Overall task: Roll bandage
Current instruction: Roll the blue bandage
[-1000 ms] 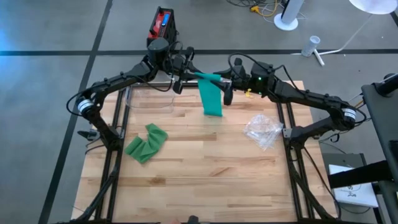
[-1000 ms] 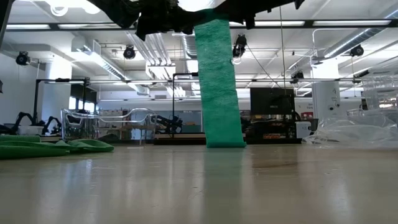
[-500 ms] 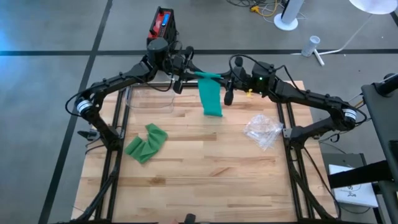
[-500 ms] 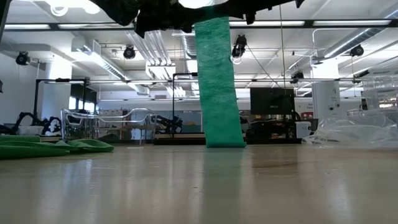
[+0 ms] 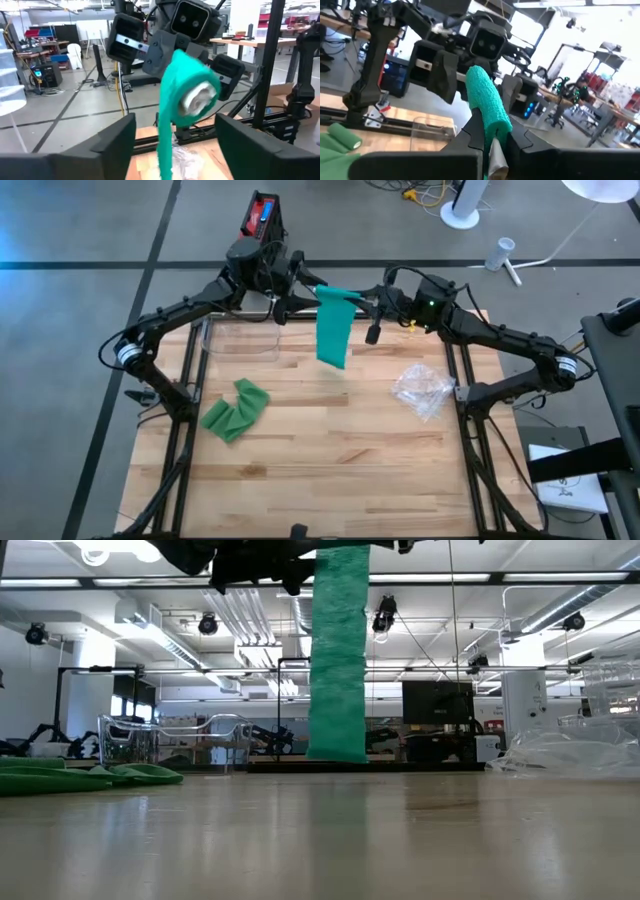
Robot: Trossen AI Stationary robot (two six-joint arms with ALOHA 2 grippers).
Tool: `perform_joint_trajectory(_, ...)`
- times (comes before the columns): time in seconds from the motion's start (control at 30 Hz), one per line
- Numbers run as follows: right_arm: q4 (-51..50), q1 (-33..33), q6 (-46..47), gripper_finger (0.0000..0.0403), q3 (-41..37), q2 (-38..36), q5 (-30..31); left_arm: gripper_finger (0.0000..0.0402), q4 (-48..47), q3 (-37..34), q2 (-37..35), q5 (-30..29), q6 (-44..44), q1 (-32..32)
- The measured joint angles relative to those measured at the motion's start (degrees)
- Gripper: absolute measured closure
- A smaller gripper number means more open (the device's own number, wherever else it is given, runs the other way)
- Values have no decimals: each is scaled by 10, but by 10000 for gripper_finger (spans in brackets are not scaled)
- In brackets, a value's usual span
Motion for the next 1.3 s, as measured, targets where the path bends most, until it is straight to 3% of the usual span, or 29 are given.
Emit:
perform_joint_trajectory(0.2, 0, 0, -31, 385, 0, 0, -15, 106, 2, 0, 0, 17, -27, -4)
perform_joint_trajectory(0.73, 32, 0, -21, 385, -1, 12, -42, 100, 44, 0, 6, 17, -35, -27)
perform_joint_trajectory(1.03, 29, -3, -61, 385, -1, 22, -38, 86, 42, 0, 11, 27, -127, -46)
perform_joint_trajectory(1.3, 24, -3, -132, 385, -1, 22, -25, 97, 43, 0, 11, 27, -221, -42)
